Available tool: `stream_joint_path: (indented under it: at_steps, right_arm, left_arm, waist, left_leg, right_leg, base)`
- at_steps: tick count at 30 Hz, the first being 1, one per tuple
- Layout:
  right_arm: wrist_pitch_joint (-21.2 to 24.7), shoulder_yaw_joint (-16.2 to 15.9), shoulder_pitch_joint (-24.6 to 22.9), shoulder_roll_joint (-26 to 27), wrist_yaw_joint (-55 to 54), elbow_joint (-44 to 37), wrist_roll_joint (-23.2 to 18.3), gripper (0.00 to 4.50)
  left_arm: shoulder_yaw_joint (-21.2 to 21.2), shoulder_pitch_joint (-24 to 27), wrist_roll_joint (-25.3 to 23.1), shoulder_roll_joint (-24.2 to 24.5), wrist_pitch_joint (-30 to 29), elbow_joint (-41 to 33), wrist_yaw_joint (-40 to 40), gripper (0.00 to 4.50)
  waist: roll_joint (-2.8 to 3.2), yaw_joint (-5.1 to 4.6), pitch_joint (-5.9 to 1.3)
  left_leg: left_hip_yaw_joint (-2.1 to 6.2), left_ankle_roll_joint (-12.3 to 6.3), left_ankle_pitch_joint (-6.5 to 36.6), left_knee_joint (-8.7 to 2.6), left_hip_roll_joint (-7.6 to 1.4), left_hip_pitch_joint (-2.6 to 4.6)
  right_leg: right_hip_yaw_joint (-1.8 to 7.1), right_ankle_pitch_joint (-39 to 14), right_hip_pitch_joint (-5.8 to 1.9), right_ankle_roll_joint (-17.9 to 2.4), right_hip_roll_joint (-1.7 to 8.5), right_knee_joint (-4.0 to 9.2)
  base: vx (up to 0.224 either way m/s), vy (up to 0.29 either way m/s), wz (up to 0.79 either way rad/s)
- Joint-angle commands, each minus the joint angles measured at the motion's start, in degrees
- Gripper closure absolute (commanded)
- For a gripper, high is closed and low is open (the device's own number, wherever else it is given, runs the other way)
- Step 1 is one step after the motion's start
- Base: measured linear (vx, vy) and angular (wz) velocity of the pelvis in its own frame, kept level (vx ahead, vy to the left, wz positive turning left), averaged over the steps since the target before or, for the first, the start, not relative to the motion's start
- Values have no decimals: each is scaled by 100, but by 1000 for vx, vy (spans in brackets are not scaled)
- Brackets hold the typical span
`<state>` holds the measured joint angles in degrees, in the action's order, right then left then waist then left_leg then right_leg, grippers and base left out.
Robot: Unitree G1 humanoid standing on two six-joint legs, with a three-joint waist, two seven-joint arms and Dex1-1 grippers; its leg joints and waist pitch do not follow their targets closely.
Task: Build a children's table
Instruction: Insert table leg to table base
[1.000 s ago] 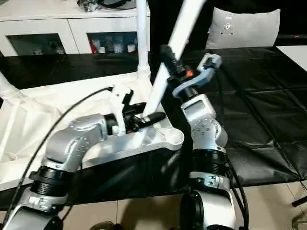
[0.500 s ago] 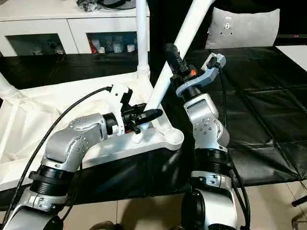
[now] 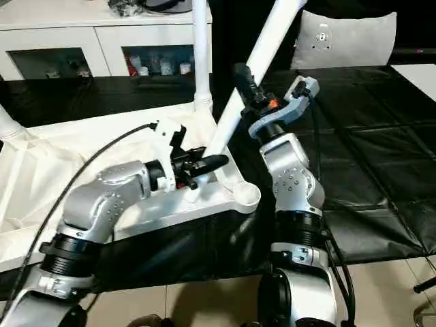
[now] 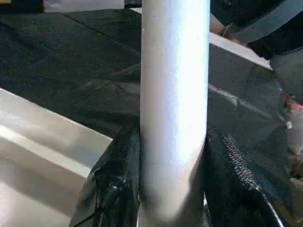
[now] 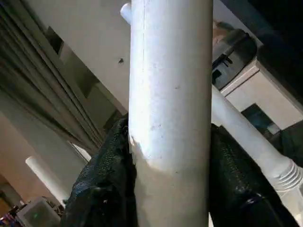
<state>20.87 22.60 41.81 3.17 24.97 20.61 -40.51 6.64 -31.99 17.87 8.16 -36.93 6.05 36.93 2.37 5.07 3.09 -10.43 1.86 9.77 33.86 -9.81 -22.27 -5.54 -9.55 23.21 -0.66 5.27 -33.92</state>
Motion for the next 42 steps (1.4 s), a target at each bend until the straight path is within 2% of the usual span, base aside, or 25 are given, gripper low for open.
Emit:
stream_joint_path:
  at_steps: [1,3,4,6,8,11,13,14,15,16,17,18,19,20,21,22,24,25,26,27,29,31,33,35,42]
  right_arm:
    - [-30,13,46,-181,-8,58,22,213]
    - [-30,13,46,-181,-8,58,22,207]
    - [-66,-24,14,-267,21,111,125,182]
    - [-25,-127,-83,-470,70,178,303,173]
    - [63,-258,-251,-683,248,93,428,144]
    - [85,-333,-351,-809,390,5,487,144]
    - [98,-397,-449,-978,486,-82,584,115]
    - [-97,-665,-598,-1442,723,-208,1023,104]
    - [-121,-688,-606,-1474,737,-214,1062,104]
    - [-422,-971,-660,-1782,885,-223,1502,96]
    - [-422,-971,-660,-1782,885,-223,1502,83]
    - [-1084,-1444,-674,-2205,923,-122,2333,71]
    - [-1084,-1444,-674,-2205,923,-122,2333,65]
    - [-1990,-2003,-613,-2712,852,77,3385,60]
    - [-2451,-2266,-563,-2956,783,198,3900,51]
    - [-2451,-2266,-563,-2956,783,198,3900,27]
    - [-3463,-2802,-379,-3468,403,457,5000,21]
    - [-3463,-2802,-379,-3468,403,457,5000,18]
    - [-3959,-3209,-193,-3791,-74,657,5723,18]
    - [-4034,-3306,-151,-3860,-184,705,5872,18]
    - [-4137,-3407,-107,-3928,-294,778,6038,18]
    - [-4437,-3573,75,-3990,-639,1092,6446,18]
    - [-4568,-3592,145,-3992,-777,1171,6565,18]
    - [-4932,-3649,318,-4001,-1166,1399,6865,18]
    - [-5322,-3915,555,-4005,-1592,1910,7193,18]
  left_arm:
    - [-219,-110,-204,286,154,128,-109,302]
    - [-219,-110,-204,286,154,128,-109,302]
    - [-233,-144,-240,405,177,142,-79,302]
    - [-295,-215,-262,610,190,189,-14,302]
    - [-282,-240,-296,794,216,189,90,302]
    - [-247,-241,-322,895,244,182,164,302]
    - [-218,-246,-343,989,260,187,237,302]
    - [-119,-252,-408,1165,251,192,391,302]
    - [-112,-253,-415,1176,250,192,400,302]
    - [-25,-261,-463,1273,251,197,481,302]
    - [-25,-261,-463,1273,251,197,481,302]
    - [83,-259,-506,1374,231,180,587,302]
    - [83,-259,-506,1374,231,180,587,302]
    - [213,-259,-568,1467,209,157,687,303]
    - [272,-259,-596,1504,196,145,728,303]
    - [272,-259,-596,1504,196,145,728,303]
    - [379,-275,-674,1565,196,133,775,303]
    - [379,-275,-674,1565,196,133,775,303]
    - [471,-290,-743,1621,215,107,814,303]
    - [499,-293,-762,1639,219,97,828,303]
    - [534,-296,-782,1663,224,87,848,303]
    - [618,-275,-797,1728,211,-9,942,303]
    - [663,-268,-819,1768,201,-47,974,303]
    - [705,-264,-856,1812,195,-52,1020,303]
    - [827,-264,-863,1873,238,-85,1206,303]
  waist:
    - [-26,2,-398]
    - [-18,-5,-399]
    - [-13,0,-409]
    - [-10,7,-408]
    - [-16,19,-417]
    - [-24,37,-421]
    - [-37,47,-422]
    - [-37,53,-417]
    - [-45,75,-419]
    - [-44,77,-419]
    - [-57,71,-408]
    - [-28,72,-411]
    - [-57,78,-406]
    - [-52,93,-400]
    - [-84,94,-399]
    - [-81,73,-390]
    - [-118,58,-383]
    - [-115,66,-384]
    - [-122,44,-382]
    - [-123,20,-388]
    - [-124,6,-381]
    - [-128,-15,-384]
    - [-123,-14,-392]
    - [-136,-25,-392]
    - [-118,-44,-392]
  left_leg:
    - [131,71,1403,-459,-311,126]
    - [134,85,1386,-459,-306,123]
    - [131,101,1337,-449,-300,134]
    - [126,121,1301,-445,-293,130]
    - [116,87,1248,-433,-294,135]
    - [117,21,1134,-422,-295,113]
    - [116,1,1102,-414,-292,113]
    - [114,-19,1109,-408,-294,119]
    - [120,-10,1077,-400,-295,117]
    - [116,2,1053,-400,-298,107]
    - [101,-2,1085,-391,-282,110]
    - [106,-4,1100,-386,-277,113]
    - [103,43,1090,-377,-274,109]
    - [124,75,1135,-381,-296,97]
    - [109,118,1139,-370,-293,110]
    - [91,69,1206,-360,-258,115]
    - [93,-28,1218,-355,-259,102]
    - [106,-14,1188,-353,-280,104]
    - [116,-64,1136,-350,-280,101]
    - [98,-84,1119,-337,-255,101]
    - [93,-178,1168,-328,-253,103]
    - [94,-263,1144,-321,-257,94]
    - [94,-276,1136,-309,-265,105]
    - [86,-313,1128,-303,-261,103]
    - [85,-296,1241,-296,-253,111]
  right_leg:
    - [299,-1698,-261,-818,374,429]
    - [295,-1638,-263,-810,360,413]
    - [294,-1572,-264,-799,362,406]
    - [293,-1520,-265,-817,354,395]
    - [300,-1414,-270,-872,363,385]
    - [301,-1271,-291,-944,375,362]
    - [295,-1288,-296,-960,378,365]
    - [293,-1386,-296,-960,383,376]
    - [282,-1406,-299,-927,371,371]
    - [291,-1422,-289,-901,381,364]
    - [299,-1515,-294,-870,378,381]
    - [302,-1555,-292,-883,387,376]
    - [284,-1627,-284,-855,366,390]
    - [282,-1711,-283,-860,397,381]
    - [272,-1772,-264,-846,385,400]
    - [296,-1832,-285,-873,390,400]
    - [286,-1899,-289,-884,371,414]
    - [287,-1901,-274,-896,396,402]
    - [280,-1838,-279,-954,377,387]
    - [273,-1774,-285,-976,343,383]
    - [291,-1761,-295,-1002,353,383]
    - [288,-1632,-301,-1062,342,373]
    - [290,-1520,-293,-1140,345,354]
    - [291,-1481,-302,-1136,332,349]
    - [283,-1457,-296,-1148,311,337]
  base:
    - [0,0,0]
    - [0,0,0]
    - [0,0,0]
    - [0,0,0]
    - [0,0,0]
    - [0,0,0]
    - [0,0,0]
    - [0,0,0]
    - [0,0,0]
    - [0,0,0]
    - [0,0,0]
    - [0,0,0]
    - [0,0,0]
    - [0,0,0]
    - [0,0,0]
    - [0,0,0]
    - [0,0,0]
    - [0,0,0]
    - [0,0,0]
    - [0,0,0]
    - [0,0,0]
    - [0,0,0]
    - [0,0,0]
    - [0,0,0]
    - [0,0,0]
